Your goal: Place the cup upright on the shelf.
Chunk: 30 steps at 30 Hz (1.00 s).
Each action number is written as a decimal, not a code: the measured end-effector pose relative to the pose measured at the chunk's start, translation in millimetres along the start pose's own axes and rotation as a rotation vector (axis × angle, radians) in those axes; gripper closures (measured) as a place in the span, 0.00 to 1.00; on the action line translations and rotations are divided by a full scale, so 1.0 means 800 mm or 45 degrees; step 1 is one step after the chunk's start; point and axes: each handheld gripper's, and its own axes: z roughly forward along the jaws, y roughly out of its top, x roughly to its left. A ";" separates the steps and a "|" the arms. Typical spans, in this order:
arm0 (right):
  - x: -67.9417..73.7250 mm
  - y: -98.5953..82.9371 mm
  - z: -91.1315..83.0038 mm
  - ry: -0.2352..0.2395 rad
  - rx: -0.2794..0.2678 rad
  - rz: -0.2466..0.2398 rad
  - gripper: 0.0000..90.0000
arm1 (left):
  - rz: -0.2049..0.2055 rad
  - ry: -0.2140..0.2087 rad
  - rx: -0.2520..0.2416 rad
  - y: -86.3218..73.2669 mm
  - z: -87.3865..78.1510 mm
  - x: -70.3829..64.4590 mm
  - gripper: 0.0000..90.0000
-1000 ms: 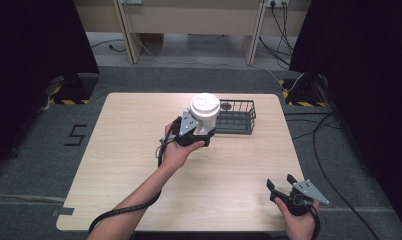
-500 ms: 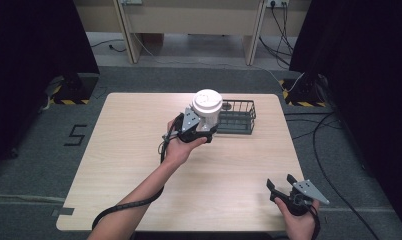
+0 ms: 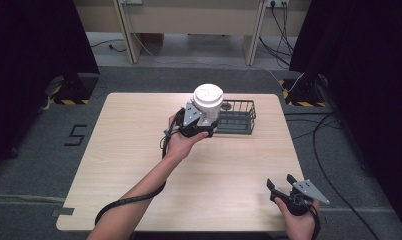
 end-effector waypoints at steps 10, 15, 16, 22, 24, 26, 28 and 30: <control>0.000 0.000 0.000 0.001 -0.001 0.001 0.22 | 0.005 0.005 0.002 0.009 0.012 0.001 0.20; -0.001 0.000 0.000 0.002 -0.001 0.002 0.22 | -0.005 0.014 0.003 0.012 0.019 0.005 0.20; -0.001 0.000 0.000 0.002 -0.001 0.001 0.22 | -0.003 0.016 0.005 0.013 0.020 0.006 0.20; -0.001 0.000 0.000 0.004 -0.001 0.006 0.22 | -0.012 0.026 0.010 0.015 0.028 0.011 0.20; -0.001 0.000 0.000 0.003 0.000 0.006 0.22 | -0.010 0.029 0.014 0.016 0.031 0.012 0.20; -0.001 0.000 0.000 0.003 0.000 0.005 0.22 | -0.009 0.031 0.018 0.017 0.034 0.014 0.20; -0.001 0.000 0.000 0.004 -0.001 0.005 0.22 | -0.014 0.033 0.018 0.018 0.036 0.015 0.20; -0.001 0.000 0.000 0.003 -0.001 0.003 0.22 | -0.022 0.032 0.017 0.018 0.039 0.015 0.20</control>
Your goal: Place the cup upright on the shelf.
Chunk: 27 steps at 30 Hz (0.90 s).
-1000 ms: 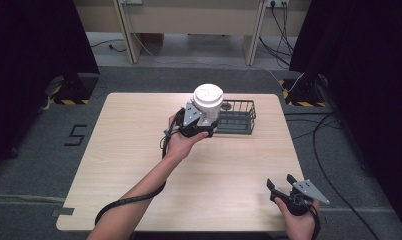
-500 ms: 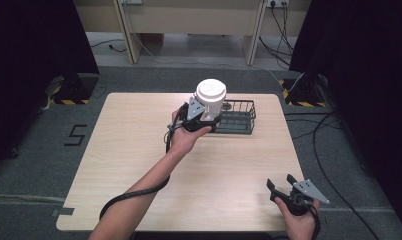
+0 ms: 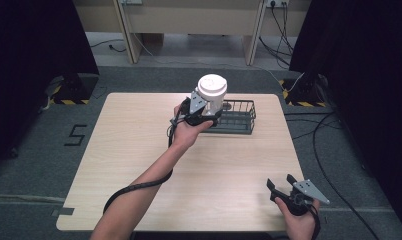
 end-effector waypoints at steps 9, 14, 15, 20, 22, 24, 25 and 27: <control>0.000 0.000 0.000 0.004 0.004 0.009 0.22 | -0.012 0.009 0.007 0.003 0.017 0.002 0.20; -0.001 0.000 0.000 0.007 0.003 0.011 0.22 | -0.022 0.018 0.012 0.006 0.028 0.005 0.20; -0.001 0.000 0.000 0.007 0.003 0.011 0.22 | -0.024 0.020 0.012 0.007 0.030 0.006 0.20; -0.002 0.000 0.000 0.009 0.007 0.013 0.22 | -0.027 0.029 0.010 0.012 0.040 0.009 0.20; -0.002 0.000 0.000 0.009 0.007 0.016 0.22 | -0.030 0.037 0.014 0.014 0.045 0.010 0.20; -0.002 0.000 0.000 0.011 0.008 0.018 0.22 | -0.034 0.044 0.019 0.014 0.049 0.012 0.20; -0.002 0.000 0.000 0.011 0.007 0.018 0.22 | -0.040 0.046 0.019 0.014 0.051 0.012 0.20; -0.002 0.000 0.000 0.011 0.007 0.019 0.22 | -0.041 0.052 0.024 0.014 0.055 0.013 0.20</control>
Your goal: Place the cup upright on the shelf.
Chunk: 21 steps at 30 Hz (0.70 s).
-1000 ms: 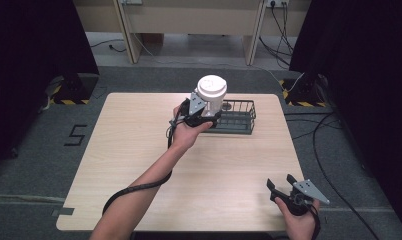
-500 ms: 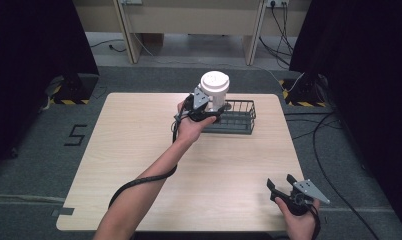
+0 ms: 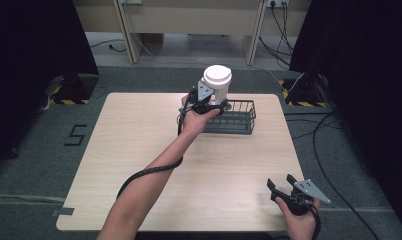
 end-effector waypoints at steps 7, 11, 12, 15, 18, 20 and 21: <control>0.000 0.000 0.000 0.003 0.001 -0.003 0.22 | -0.026 0.024 0.018 -0.003 0.013 0.004 0.20; 0.000 0.000 0.000 0.004 0.002 -0.006 0.23 | -0.033 0.032 0.027 -0.004 0.018 0.005 0.20; 0.000 0.000 0.000 0.003 0.001 -0.004 0.23 | -0.034 0.036 0.031 -0.005 0.020 0.006 0.20; 0.000 0.000 0.000 0.004 0.000 -0.002 0.22 | -0.046 0.043 0.041 -0.007 0.025 0.006 0.20; 0.000 0.000 0.000 0.005 0.001 -0.002 0.23 | -0.056 0.048 0.044 -0.009 0.029 0.007 0.20; 0.000 0.000 0.000 0.008 0.001 -0.002 0.23 | -0.061 0.051 0.046 -0.010 0.032 0.007 0.20; 0.000 0.000 0.000 0.008 0.001 -0.002 0.23 | -0.064 0.051 0.045 -0.010 0.033 0.007 0.20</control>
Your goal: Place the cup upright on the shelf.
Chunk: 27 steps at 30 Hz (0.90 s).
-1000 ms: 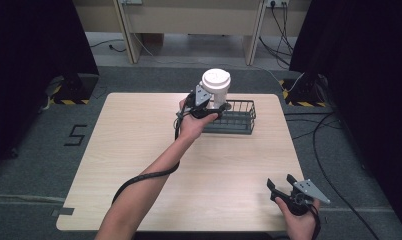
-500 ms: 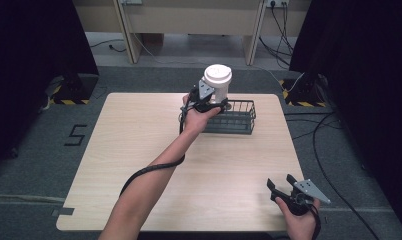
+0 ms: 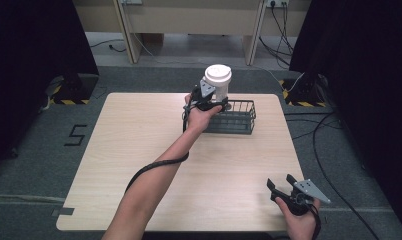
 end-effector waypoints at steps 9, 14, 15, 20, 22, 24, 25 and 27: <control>0.000 0.000 0.000 0.003 0.001 0.003 0.22 | 0.000 0.002 0.020 -0.005 0.009 -0.003 0.20; -0.001 0.000 0.000 0.000 -0.002 -0.007 0.22 | -0.005 0.004 0.034 -0.011 0.013 -0.005 0.20; -0.001 0.000 0.000 0.000 -0.002 -0.007 0.22 | -0.004 0.007 0.035 -0.012 0.014 -0.005 0.20; 0.000 0.000 0.000 0.006 0.001 0.002 0.22 | -0.013 0.017 0.050 -0.018 0.018 -0.006 0.20; 0.000 0.000 0.000 0.007 0.000 -0.002 0.22 | -0.015 0.019 0.058 -0.021 0.020 -0.006 0.20; -0.001 0.000 0.000 0.008 0.001 -0.002 0.22 | -0.014 0.020 0.064 -0.023 0.021 -0.007 0.20; 0.000 0.000 0.000 0.009 0.001 -0.003 0.22 | -0.016 0.021 0.067 -0.025 0.022 -0.007 0.20; 0.000 0.000 0.000 0.008 0.001 -0.003 0.22 | -0.017 0.021 0.076 -0.027 0.023 -0.008 0.20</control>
